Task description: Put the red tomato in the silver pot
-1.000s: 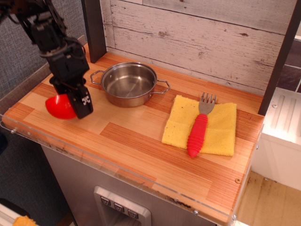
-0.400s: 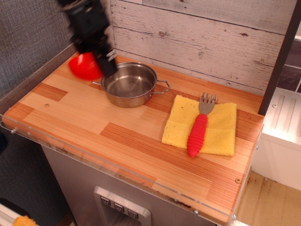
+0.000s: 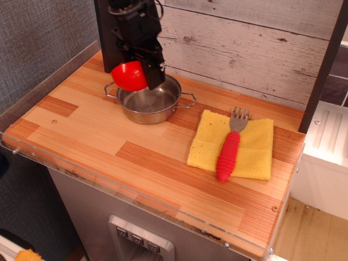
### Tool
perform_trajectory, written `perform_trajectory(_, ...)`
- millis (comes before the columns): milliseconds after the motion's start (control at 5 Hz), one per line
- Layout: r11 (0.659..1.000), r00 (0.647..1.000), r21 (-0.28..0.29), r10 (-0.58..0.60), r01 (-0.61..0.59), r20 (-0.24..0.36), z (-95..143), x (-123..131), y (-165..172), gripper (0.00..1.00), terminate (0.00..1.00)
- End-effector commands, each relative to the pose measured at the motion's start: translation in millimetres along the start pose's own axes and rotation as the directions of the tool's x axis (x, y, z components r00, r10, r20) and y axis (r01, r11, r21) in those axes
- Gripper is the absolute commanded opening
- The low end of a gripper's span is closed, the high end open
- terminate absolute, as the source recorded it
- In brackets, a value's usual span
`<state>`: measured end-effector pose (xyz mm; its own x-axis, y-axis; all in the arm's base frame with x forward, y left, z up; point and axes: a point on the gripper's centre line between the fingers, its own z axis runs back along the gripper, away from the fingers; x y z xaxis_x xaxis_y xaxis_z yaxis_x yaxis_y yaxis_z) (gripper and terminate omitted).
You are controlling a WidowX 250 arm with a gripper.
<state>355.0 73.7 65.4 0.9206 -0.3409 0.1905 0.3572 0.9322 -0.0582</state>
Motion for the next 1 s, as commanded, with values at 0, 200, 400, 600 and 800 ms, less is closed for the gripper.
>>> perform_trajectory(0, 0.997, 0.998, 0.077, -0.012, 0.008, 0.057, -4, 11, 18, 1.00, 0.00)
perform_trajectory(200, 0.998, 0.998, 0.066, -0.013, 0.009, 0.068, -2, 10, 15, 1.00, 0.00)
perform_trajectory(400, 0.999, 0.996, 0.044, -0.015, 0.011, 0.093, 11, 8, 12, 1.00, 0.00)
perform_trajectory(600, 1.000, 0.997, 0.031, 0.001, -0.004, 0.083, 42, -11, 3, 1.00, 0.00)
perform_trajectory(800, 0.998, 0.999, 0.033, 0.045, -0.045, 0.012, 59, -47, -6, 1.00, 0.00)
